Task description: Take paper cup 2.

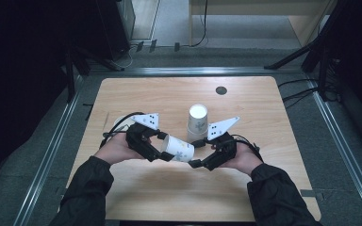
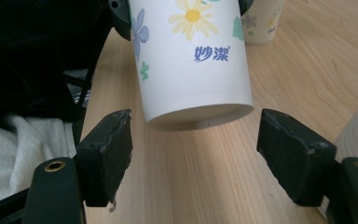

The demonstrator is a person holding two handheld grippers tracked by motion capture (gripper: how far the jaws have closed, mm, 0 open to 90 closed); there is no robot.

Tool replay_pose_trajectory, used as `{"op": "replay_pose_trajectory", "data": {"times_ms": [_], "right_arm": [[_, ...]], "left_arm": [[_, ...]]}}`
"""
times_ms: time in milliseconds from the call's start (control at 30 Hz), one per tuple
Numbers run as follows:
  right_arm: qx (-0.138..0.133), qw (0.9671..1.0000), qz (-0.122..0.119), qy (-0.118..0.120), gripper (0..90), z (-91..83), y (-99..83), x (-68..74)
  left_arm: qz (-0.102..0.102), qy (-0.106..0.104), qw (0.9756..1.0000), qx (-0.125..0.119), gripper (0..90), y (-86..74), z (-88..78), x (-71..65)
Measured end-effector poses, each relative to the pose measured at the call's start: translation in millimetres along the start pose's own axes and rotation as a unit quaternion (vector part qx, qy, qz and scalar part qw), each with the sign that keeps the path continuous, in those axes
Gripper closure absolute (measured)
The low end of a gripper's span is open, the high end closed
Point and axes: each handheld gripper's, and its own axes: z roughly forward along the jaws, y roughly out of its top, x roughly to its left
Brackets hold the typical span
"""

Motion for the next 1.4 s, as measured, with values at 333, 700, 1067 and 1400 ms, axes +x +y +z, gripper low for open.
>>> {"op": "replay_pose_trajectory", "data": {"times_ms": [333, 700, 1067, 1400], "right_arm": [[0.010, 0.9998, -0.004, -0.018, 27.2, 0.6, -5.6, 1.6], [0.014, 0.9996, 0.001, -0.027, 27.7, 2.5, -11.3, 0.5], [0.020, 0.9995, 0.010, -0.021, 28.3, 15.6, -15.3, -3.8], [0.035, 0.9993, -0.004, -0.014, 29.9, 30.6, -16.0, -0.1]], "left_arm": [[0.019, 0.018, 0.9971, 0.072, 24.6, 12.7, 6.3, -1.6], [0.028, 0.036, 0.9867, 0.156, 24.6, 27.5, 23.1, -6.9], [0.018, 0.029, 0.9790, 0.201, 25.3, 36.8, 47.7, -5.2], [0.035, 0.018, 0.9809, 0.190, 25.3, 43.5, 51.0, -11.7]]}}
